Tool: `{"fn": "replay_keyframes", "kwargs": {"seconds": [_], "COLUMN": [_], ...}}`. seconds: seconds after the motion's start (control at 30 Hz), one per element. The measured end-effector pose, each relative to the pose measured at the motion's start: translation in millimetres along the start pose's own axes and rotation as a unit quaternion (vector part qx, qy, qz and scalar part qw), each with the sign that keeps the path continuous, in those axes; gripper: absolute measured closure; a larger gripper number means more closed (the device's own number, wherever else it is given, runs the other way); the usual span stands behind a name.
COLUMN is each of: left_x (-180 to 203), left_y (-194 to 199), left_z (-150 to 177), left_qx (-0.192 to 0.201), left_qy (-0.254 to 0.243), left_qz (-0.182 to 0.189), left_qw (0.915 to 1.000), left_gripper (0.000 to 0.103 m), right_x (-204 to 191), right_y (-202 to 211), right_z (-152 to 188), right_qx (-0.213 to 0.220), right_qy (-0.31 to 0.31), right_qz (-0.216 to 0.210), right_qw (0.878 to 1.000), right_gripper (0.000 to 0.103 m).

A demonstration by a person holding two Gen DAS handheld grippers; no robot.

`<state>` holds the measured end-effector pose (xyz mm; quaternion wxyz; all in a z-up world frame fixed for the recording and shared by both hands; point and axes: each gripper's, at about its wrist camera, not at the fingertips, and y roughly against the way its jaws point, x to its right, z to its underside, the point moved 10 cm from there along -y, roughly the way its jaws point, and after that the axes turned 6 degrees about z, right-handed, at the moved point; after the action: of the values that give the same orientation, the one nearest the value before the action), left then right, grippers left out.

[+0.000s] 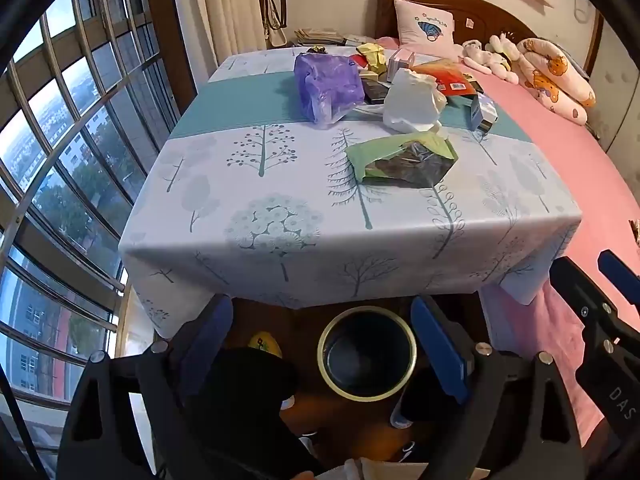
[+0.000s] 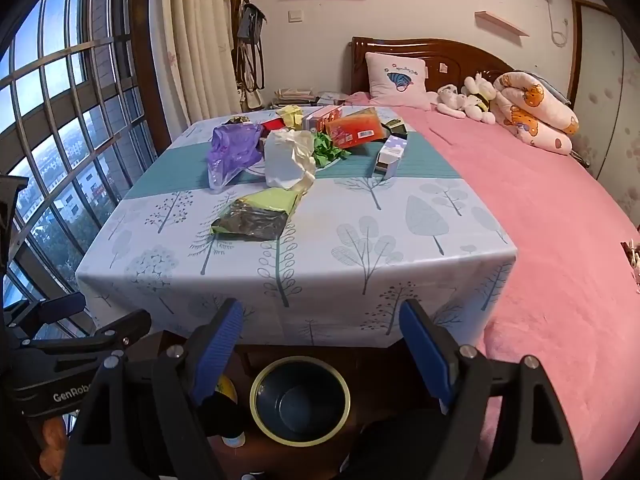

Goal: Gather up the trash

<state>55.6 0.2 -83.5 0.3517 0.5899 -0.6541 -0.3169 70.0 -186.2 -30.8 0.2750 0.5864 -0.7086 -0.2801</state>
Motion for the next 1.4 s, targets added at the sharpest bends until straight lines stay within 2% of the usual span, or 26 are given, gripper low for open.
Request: {"fn": "replay_keyframes", "kwargs": {"seconds": [0.2, 0.57, 1.4], "left_x": [6.3, 13.2, 14.1], "left_y": [1.1, 6.0, 9.9], "left_z": [-8.4, -4.3, -11.1], "left_qx": [0.0, 0.009, 0.027], "left_qy": [0.005, 0.003, -0.001], "left_qz": [0.006, 0.028, 0.028], "left_qw": [1.0, 0.9996, 0.9992], "left_gripper": [0.013, 0.014, 0.014], "right_x": [4.2, 7.6, 6.7], "right_y": [1.6, 2.9, 2.6], "right_z": [-1.0, -2.7, -3.8], "right_qx": [0.001, 0.008, 0.008], "right_qy": [-0.001, -0.011, -0.013], "right_qz": [-0.008, -0.009, -0.014], "right_qw": [1.0, 1.0, 1.0], "right_gripper": [0.022, 0.022, 0.022]}}
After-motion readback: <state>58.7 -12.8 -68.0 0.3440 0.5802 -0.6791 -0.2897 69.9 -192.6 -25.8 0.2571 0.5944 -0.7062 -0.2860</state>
